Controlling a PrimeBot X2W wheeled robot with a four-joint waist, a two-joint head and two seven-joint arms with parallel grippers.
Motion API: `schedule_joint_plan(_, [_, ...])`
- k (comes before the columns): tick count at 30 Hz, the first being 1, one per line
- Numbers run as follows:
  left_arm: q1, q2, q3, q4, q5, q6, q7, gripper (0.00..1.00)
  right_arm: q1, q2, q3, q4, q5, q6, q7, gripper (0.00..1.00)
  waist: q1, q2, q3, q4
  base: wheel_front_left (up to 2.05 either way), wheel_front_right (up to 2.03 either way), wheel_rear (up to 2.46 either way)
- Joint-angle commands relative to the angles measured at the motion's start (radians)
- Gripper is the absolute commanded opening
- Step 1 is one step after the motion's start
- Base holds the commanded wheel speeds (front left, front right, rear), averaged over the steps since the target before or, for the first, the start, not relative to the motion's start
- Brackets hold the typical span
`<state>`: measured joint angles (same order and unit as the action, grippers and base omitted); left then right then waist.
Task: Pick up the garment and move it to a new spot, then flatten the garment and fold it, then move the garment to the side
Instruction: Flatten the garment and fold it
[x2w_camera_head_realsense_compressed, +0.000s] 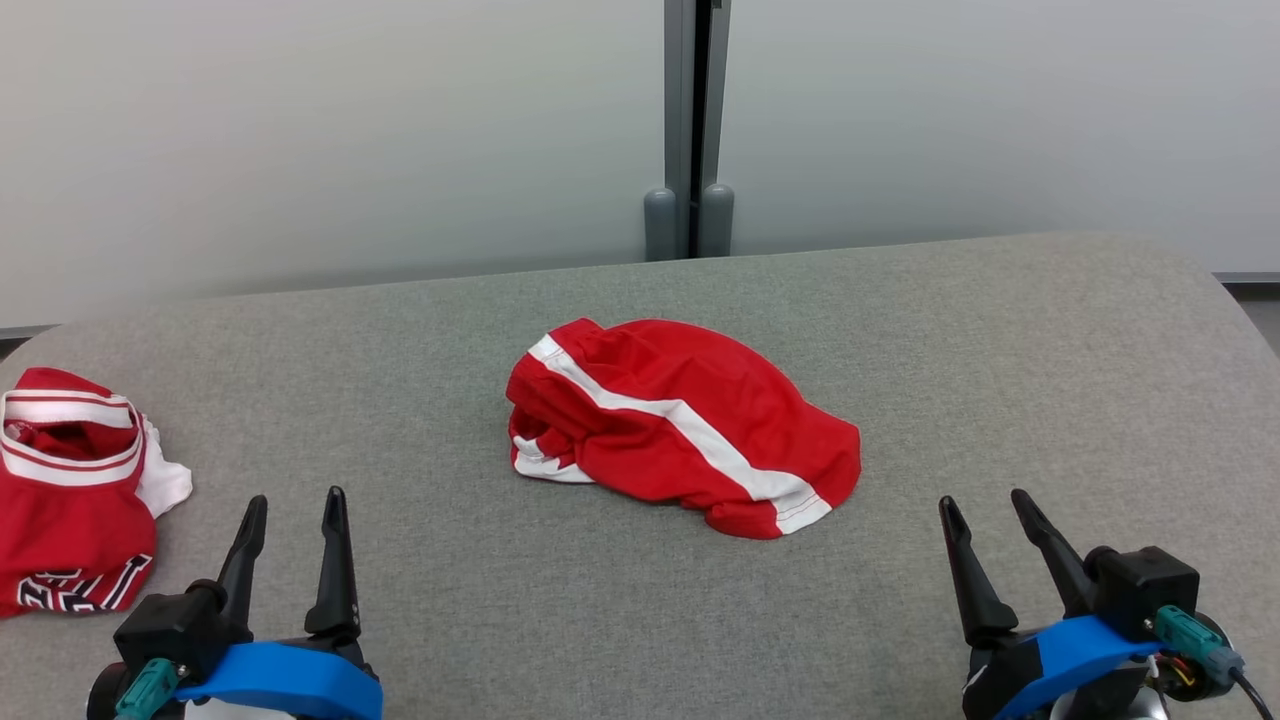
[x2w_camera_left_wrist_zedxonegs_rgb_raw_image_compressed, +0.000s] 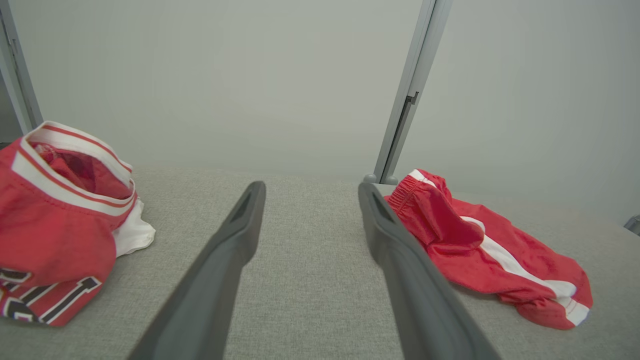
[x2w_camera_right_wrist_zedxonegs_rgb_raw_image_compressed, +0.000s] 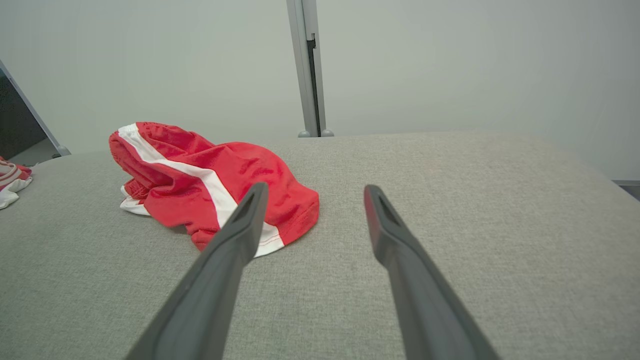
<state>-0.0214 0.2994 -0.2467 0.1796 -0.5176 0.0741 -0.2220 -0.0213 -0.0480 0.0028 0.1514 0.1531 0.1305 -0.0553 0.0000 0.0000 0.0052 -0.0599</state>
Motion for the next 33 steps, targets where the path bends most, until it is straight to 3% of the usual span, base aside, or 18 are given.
schedule_joint_plan(1, [-0.001, 0.004, -0.004, -0.006, 0.004, 0.004, 0.0, 1.0, -0.01, -0.004, 0.002, 0.004, 0.004, 0.001, -0.005, 1.0, 0.0, 0.0, 0.001, 0.001, 0.0, 0.0, 0.0])
schedule_joint_plan(10, [-0.002, 0.008, -0.01, -0.022, -0.004, 0.011, 0.016, 1.0, -0.025, -0.004, 0.025, 0.025, 0.018, 0.001, 0.01, 1.0, 0.0, 0.0, 0.013, 0.011, 0.0, 0.0, 0.0])
schedule_joint_plan(15, [-0.02, 0.005, -0.017, -0.032, -0.003, 0.01, 0.021, 1.0, -0.086, -0.005, 0.035, 0.084, 0.042, 0.001, 0.091, 1.0, 0.0, 0.0, 0.034, 0.023, 0.0, 0.0, 0.0])
schedule_joint_plan(23, [-0.088, 0.004, -0.045, -0.049, 0.011, -0.005, 0.041, 1.0, -0.264, -0.004, 0.011, 0.312, 0.056, 0.001, 0.207, 1.0, 0.0, 0.0, 0.115, 0.078, 0.0, 0.0, 0.0])
schedule_joint_plan(32, [-0.172, -0.016, -0.075, -0.044, 0.025, -0.028, 0.028, 1.0, -0.439, -0.004, -0.008, 0.58, 0.037, 0.001, 0.204, 1.0, 0.0, 0.0, 0.19, 0.141, 0.0, 0.0, 0.0])
schedule_joint_plan(33, [-0.175, -0.019, -0.077, -0.039, 0.025, -0.029, 0.026, 1.0, -0.446, -0.004, -0.005, 0.607, 0.04, 0.001, 0.205, 0.94, 0.0, 0.0, 0.192, 0.143, 0.0, 0.0, 0.0])
